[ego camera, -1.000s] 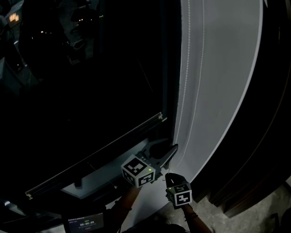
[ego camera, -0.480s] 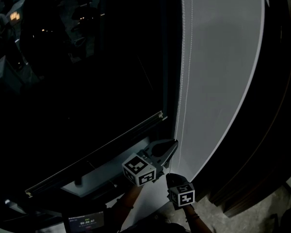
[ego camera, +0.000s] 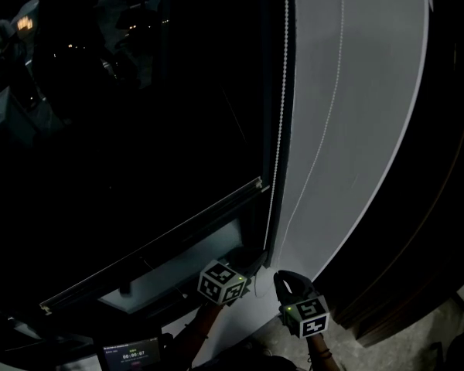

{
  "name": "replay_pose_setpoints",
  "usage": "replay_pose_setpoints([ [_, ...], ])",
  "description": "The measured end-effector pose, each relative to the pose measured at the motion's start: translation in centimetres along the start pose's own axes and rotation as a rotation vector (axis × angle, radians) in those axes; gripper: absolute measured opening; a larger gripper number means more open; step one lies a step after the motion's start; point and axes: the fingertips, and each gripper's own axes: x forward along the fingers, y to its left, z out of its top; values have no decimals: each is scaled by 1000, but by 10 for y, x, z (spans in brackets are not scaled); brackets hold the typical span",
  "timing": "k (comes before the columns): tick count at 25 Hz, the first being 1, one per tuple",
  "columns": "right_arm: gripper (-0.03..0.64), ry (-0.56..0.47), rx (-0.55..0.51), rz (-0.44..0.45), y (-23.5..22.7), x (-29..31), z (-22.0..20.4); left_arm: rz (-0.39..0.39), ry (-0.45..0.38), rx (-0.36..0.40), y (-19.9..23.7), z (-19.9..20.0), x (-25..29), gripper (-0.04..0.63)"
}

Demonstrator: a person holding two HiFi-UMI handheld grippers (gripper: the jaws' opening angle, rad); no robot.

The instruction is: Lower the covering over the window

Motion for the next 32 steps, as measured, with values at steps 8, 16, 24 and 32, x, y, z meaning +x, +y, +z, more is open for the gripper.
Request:
replay_pose_setpoints([
  [8,104,-197,-71,121,15,1,117,-23,287,-183,-15,-156,-8,2],
  [16,104,-376,-100,208,40,1,203,1,323,-210,-19,-162,-18,2],
  [24,21,-414,-85,139,24,9,216,-15,289,-258,-22,-168,-17,2],
  [32,17,-367,4,87,1,11,170,-31,132,-298,-16,-166,-34,10],
])
